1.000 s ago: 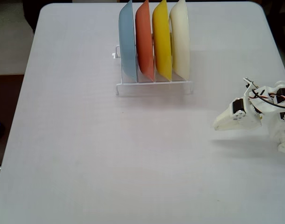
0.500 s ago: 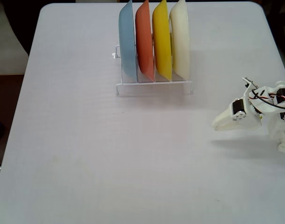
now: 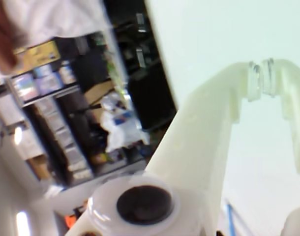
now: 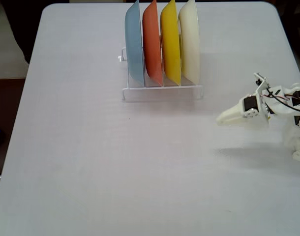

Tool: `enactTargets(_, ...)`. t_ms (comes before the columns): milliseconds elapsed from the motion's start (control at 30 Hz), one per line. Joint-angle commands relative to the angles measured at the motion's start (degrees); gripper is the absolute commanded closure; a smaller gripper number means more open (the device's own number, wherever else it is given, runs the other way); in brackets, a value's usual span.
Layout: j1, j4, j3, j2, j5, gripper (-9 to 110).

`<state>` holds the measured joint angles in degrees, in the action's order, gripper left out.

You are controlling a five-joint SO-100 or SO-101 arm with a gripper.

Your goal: Please give me two plates.

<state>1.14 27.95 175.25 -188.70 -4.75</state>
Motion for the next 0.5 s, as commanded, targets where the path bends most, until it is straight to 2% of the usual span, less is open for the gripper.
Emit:
enactTargets(0,2.2,-0.5,-10.3,-1.1,-2.3,102)
enactTargets(100,4.9,1.6,-16.2,-1.1,-3.7,102)
enactTargets(300,11.2,14.2,-34.0,7.6,-6.9,102)
enactTargets(467,18.8,19.1,-45.2,17.1,-15.3,102)
